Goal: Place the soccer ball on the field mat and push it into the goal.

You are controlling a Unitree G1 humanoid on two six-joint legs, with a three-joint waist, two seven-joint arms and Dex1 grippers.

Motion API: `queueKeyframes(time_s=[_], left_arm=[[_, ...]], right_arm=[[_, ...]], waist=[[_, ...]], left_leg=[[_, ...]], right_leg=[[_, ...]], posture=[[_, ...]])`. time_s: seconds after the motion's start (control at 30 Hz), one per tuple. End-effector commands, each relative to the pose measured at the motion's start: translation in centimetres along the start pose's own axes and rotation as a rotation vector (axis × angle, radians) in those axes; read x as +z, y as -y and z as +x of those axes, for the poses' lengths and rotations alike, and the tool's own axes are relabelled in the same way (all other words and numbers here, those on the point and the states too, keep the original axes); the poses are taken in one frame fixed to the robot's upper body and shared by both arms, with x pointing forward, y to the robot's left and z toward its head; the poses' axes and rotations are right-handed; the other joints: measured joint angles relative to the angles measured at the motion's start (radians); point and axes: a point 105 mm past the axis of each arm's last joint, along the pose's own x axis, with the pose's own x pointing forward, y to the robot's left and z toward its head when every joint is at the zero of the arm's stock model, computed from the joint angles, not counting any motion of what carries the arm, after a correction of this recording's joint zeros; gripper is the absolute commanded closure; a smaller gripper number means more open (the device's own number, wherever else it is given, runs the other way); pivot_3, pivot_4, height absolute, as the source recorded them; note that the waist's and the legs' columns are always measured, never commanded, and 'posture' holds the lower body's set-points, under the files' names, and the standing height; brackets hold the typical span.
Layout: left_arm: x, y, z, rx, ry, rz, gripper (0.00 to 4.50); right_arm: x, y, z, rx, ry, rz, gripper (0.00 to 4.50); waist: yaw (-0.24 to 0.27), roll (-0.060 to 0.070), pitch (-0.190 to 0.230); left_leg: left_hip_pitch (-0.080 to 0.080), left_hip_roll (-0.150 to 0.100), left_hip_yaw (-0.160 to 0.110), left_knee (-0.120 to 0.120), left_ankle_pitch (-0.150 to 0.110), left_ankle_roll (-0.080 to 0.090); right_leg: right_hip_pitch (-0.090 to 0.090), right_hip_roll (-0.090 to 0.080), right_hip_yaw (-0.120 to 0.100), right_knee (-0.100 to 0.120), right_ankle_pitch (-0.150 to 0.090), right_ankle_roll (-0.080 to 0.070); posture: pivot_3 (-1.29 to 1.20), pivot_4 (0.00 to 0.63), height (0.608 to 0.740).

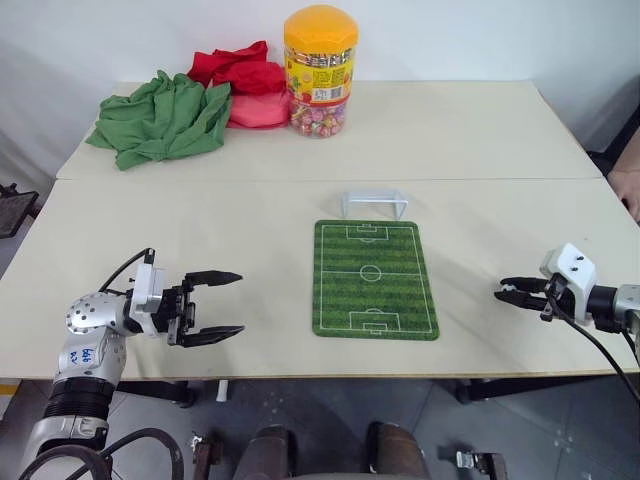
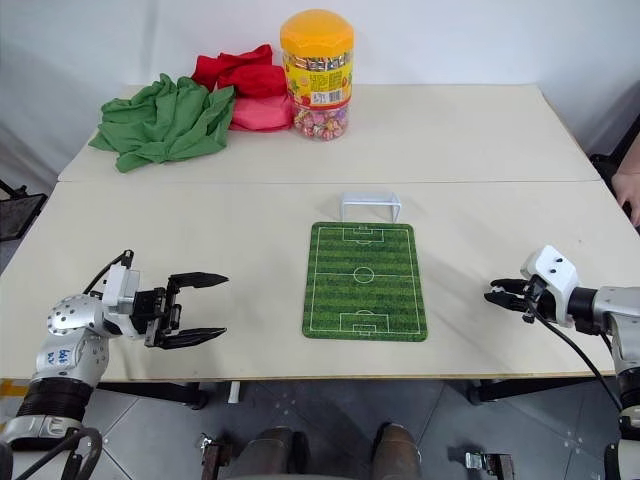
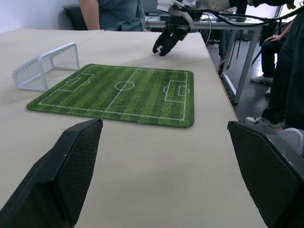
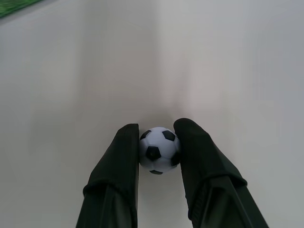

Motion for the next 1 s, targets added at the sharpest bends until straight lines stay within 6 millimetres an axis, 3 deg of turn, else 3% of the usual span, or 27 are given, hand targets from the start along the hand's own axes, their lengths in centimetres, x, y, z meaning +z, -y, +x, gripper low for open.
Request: queueKeyframes(time_s=[0.03,0.17,0.3,0.5,0.63,0.8,1.0], left_arm=[[0.2,0.7,0.2,-0.107,0.017,0.013,0.0],[0.1,0.4,0.8,-0.12,0.026,0.013,0.0],[0.1,0.0,1.3,-0.129,0.031,0.018,0.0],[-0.4,1.2,2.3,-0.195,0.033,0.028,0.0],[-0.6,2.3,2.7,-0.242,0.044,0.019,0.0],[-0.6,2.6,2.2,-0.215,0.054,0.027,0.0],[-2.7,5.2,-0.5,-0.215,-0.089,-0.056,0.0]], right_arm=[[3.0,0.3,-0.3,-0.035,0.093,-0.061,3.64],[7.4,-0.8,0.3,0.0,0.123,-0.13,3.64],[11.0,-3.4,1.1,0.078,0.163,-0.143,3.64],[14.0,-10.9,3.7,0.363,0.117,-0.254,3.64],[14.5,-13.7,4.8,0.468,0.111,-0.305,3.64],[13.8,-15.1,5.9,0.544,0.078,-0.356,3.64],[12.1,-15.8,6.3,0.619,0.032,-0.393,3.64]], waist=[[-0.001,0.0,0.0],[-0.005,0.001,0.0],[0.0,0.001,0.0],[0.002,0.001,0.0],[0.001,0.0,0.001],[0.001,-0.001,0.002],[-0.005,-0.002,0.002]], left_leg=[[0.0,0.0,0.0,0.0,0.0,0.0],[0.0,0.0,0.0,-0.001,0.0,0.0],[0.0,0.0,0.0,-0.001,0.0,0.0],[-0.002,0.0,-0.001,-0.001,0.0,0.0],[-0.002,0.0,-0.001,-0.001,0.0,-0.001],[-0.002,0.0,-0.001,-0.001,0.0,-0.001],[-0.002,0.0,0.0,-0.002,-0.001,-0.001]], right_leg=[[0.0,0.0,0.0,0.0,0.0,0.0],[-0.002,0.0,0.0,0.0,0.0,0.0],[-0.002,0.0,0.0,0.001,0.0,0.0],[-0.003,0.0,0.0,0.001,0.0,0.0],[-0.003,0.0,0.0,0.001,0.0,0.0],[-0.003,0.0,0.0,0.001,0.0,0.0],[-0.005,0.0,0.0,0.001,0.0,0.0]], posture=[[0.0,0.15,0.74],[0.0,0.15,0.74],[0.0,0.15,0.74],[0.0,0.15,0.74],[0.0,0.15,0.74],[0.0,0.15,0.74],[0.0,0.15,0.74]])
